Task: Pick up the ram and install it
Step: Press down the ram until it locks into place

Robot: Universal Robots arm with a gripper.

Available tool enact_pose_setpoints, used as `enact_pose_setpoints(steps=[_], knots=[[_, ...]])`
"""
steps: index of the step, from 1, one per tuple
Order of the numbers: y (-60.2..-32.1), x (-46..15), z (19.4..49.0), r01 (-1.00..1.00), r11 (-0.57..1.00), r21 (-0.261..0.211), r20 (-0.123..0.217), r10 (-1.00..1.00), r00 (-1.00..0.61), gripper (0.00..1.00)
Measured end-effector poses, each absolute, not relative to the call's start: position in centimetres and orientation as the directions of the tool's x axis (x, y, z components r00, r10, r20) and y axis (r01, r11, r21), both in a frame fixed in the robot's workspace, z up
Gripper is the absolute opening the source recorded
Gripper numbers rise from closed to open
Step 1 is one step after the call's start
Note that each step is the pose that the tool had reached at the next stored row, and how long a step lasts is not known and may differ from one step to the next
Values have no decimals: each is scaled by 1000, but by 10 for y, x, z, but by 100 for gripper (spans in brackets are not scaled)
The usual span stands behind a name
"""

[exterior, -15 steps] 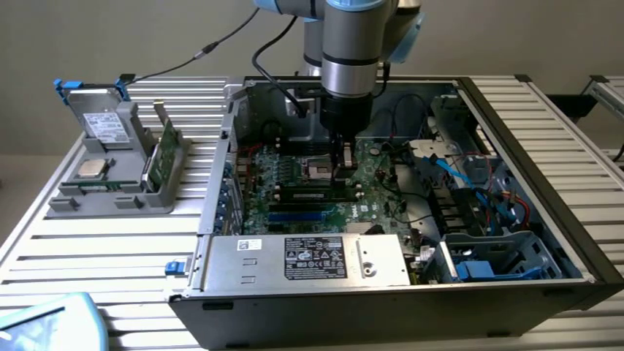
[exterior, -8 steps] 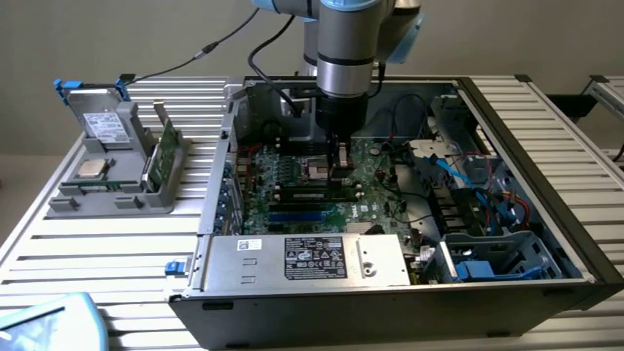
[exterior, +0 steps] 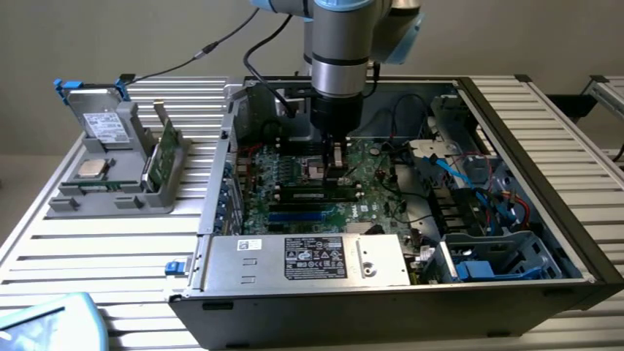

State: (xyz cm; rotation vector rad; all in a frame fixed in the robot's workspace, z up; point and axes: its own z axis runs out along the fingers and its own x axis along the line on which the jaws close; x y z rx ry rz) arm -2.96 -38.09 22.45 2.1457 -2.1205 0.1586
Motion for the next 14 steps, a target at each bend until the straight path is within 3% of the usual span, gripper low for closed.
enact_pose_setpoints(steps=[14], knots=[[-381, -44, 225, -1000, -11, 10, 155, -988, 12, 11]])
